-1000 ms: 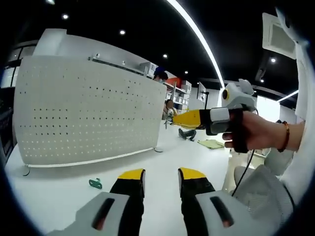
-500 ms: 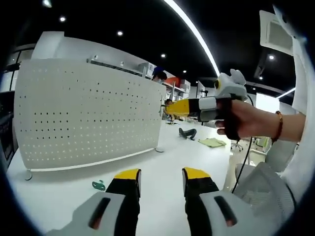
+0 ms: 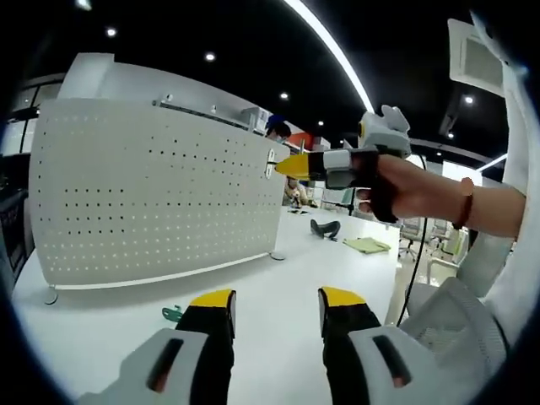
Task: Insert the hook assembly into the mounting plate slot until the hook locks in place.
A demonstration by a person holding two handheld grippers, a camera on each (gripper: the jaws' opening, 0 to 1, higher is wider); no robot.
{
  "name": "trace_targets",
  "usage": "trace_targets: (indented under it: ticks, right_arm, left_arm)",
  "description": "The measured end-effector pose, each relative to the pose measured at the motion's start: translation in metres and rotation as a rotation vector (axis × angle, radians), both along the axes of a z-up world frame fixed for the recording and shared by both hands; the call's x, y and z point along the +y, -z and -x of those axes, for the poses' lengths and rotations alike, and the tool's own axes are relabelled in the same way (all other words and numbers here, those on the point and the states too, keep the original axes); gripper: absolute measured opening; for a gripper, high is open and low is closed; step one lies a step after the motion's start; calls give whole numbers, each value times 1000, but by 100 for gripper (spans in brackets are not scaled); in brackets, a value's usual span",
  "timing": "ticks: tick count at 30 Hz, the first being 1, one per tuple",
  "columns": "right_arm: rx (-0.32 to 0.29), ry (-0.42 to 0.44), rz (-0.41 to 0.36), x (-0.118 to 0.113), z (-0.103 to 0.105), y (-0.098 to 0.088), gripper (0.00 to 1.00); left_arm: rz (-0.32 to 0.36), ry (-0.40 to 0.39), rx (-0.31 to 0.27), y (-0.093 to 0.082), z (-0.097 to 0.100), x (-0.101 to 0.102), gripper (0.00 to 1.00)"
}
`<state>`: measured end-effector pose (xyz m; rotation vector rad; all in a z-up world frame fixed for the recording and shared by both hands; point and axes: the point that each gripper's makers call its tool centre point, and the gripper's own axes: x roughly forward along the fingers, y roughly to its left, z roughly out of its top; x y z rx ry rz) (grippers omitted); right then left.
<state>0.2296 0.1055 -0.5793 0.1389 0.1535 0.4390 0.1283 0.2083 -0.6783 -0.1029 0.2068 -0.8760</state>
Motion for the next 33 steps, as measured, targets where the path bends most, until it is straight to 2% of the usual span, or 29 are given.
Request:
trace_targets:
  ticks: [9, 16, 26, 30, 33]
  right_arm:
    - [-14, 11, 0, 2, -13, -7, 1]
    - [-34, 23, 27, 0, -21, -14, 1]
    - [-31, 33, 60, -2, -35, -18, 1]
    - [-26, 40, 72, -2, -41, -17, 1]
    - [-25, 42, 76, -3, -44, -18, 1]
  left_arm:
    - [-1, -2, 1, 3, 1, 3, 47]
    - [-4, 7, 3, 4, 3, 2, 52]
    - [8, -9, -2, 4, 1, 5, 55]
    - [11, -33, -12, 3, -2, 10, 61]
    - [10, -30, -7, 3, -2, 10, 61]
